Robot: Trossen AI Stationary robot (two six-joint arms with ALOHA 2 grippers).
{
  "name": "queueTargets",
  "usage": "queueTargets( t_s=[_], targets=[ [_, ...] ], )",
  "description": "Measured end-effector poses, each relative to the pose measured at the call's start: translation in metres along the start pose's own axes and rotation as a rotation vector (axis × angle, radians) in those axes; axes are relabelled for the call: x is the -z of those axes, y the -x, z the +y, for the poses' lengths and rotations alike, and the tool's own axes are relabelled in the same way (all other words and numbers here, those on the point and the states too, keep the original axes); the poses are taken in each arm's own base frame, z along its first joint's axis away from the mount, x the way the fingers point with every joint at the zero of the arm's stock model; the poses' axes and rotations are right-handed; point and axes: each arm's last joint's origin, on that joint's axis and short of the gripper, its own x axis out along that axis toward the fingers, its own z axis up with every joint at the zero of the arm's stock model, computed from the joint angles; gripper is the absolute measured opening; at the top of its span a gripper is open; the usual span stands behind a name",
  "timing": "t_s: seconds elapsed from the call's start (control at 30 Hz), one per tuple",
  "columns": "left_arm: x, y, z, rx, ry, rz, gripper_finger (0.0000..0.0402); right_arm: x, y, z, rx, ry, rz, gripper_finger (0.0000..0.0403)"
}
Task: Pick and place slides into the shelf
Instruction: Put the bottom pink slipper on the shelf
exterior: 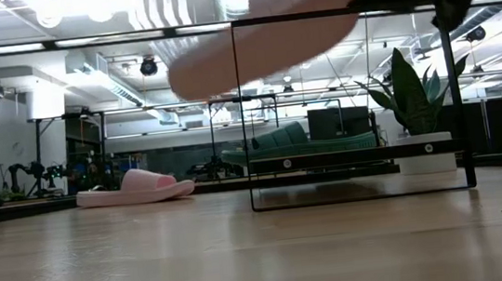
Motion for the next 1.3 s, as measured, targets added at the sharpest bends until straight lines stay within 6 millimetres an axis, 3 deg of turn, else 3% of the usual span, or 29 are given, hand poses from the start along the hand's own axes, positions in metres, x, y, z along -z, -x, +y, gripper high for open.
queueTargets(
  t_s=[0.53,1.13,1.3],
  targets=[
    [0.009,-0.001,-0.005,0.008,-0.004,0.037,0.0242,0.011,0.029,0.020,-0.138,-0.112,0.035,0.0018],
    [0.010,-0.002,-0.006,-0.003,-0.002,0.021,0.0242,0.022,0.023,0.051,-0.478,-0.297,0.166,0.0018],
    [0.010,-0.003,-0.007,-0.002,-0.002,0.020,0.0242,0.022,0.019,0.054,-0.483,-0.429,0.215,0.0052]
  ],
)
